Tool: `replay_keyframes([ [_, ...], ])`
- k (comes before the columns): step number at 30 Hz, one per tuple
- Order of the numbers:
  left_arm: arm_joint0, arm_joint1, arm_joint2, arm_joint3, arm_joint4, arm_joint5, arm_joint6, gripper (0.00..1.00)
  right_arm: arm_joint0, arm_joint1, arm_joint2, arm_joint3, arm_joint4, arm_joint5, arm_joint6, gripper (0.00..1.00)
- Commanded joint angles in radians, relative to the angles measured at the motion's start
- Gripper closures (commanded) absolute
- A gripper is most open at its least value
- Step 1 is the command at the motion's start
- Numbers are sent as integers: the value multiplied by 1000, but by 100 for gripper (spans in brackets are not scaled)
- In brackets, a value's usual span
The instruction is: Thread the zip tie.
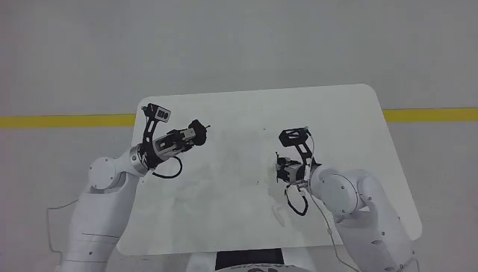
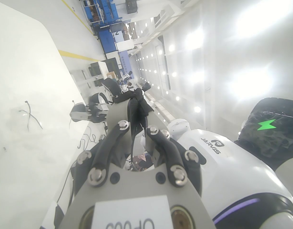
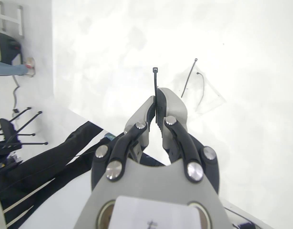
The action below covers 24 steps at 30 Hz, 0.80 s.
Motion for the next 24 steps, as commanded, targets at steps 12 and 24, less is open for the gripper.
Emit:
replay_keyframes([
  [12, 0, 0, 0, 0, 0, 0, 0, 100, -8, -2, 29, -15, 188, -88, -110, 100],
  [24, 0, 0, 0, 0, 0, 0, 0, 100, 15, 0, 26, 45, 463, -294, -189, 100],
])
